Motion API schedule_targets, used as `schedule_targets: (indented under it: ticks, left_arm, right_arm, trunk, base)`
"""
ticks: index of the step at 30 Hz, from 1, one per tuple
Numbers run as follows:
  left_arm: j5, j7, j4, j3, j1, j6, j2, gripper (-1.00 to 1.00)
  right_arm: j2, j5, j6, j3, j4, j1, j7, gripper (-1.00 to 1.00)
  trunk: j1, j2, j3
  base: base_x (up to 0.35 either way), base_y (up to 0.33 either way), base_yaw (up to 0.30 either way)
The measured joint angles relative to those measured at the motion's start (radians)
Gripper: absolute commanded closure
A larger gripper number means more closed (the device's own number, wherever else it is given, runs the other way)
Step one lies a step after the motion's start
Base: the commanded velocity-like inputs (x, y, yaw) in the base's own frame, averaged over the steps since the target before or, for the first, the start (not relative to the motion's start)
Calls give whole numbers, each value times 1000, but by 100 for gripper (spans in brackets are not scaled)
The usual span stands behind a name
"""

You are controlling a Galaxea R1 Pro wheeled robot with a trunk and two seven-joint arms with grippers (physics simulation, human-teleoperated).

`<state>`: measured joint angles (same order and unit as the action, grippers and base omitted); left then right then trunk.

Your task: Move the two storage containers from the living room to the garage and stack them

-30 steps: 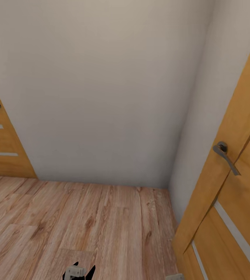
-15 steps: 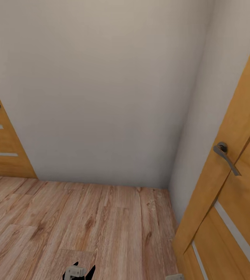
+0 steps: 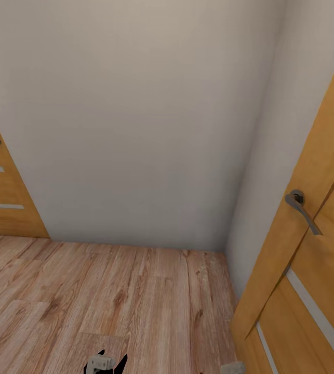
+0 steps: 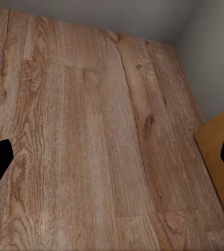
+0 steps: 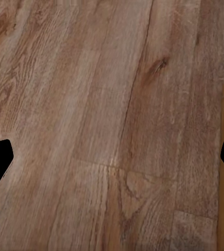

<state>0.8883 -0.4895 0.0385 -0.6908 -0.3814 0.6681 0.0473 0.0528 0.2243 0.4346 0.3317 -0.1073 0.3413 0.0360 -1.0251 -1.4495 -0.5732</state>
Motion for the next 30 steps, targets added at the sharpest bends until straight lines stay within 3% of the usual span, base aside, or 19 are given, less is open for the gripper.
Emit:
schedule_targets:
  ticks: [5,11,16,17,18,19,23,30]
  left_arm:
    - [0,0,0,0,0,0,0,-100]
    - [0,0,0,0,0,0,0,-100]
    - [0,1,0,0,0,0,0,-100]
    - [0,1,0,0,0,0,0,-100]
    - [0,1,0,0,0,0,0,-100]
    - [0,1,0,0,0,0,0,-100]
    - [0,0,0,0,0,0,0,-100]
    - [0,1,-1,0,0,0,0,-100]
  right_arm:
    - [-16,0,-7,-7,-101,19,-48,-100]
    - [-58,3,-34,-9,-156,63,-176,-100]
    - [-119,2,-41,-9,-167,77,-236,-100]
    - [-148,3,-42,-12,-169,80,-247,-100]
    - [-156,2,-42,-11,-169,80,-248,-100]
    - [-181,4,-41,-12,-170,81,-251,-100]
    - [-219,-3,-45,5,-170,81,-245,-100]
    - [-232,-2,-44,1,-171,81,-248,-100]
  trunk:
    - [0,0,0]
    - [0,0,0]
    - [0,0,0]
    - [0,0,0]
    - [0,0,0]
    - [0,0,0]
    - [0,0,0]
    - [0,0,0]
  base:
    - [0,0,0]
    - [0,0,0]
    - [0,0,0]
    - [0,0,0]
    - [0,0,0]
    - [0,0,0]
    - [0,0,0]
    - [0,0,0]
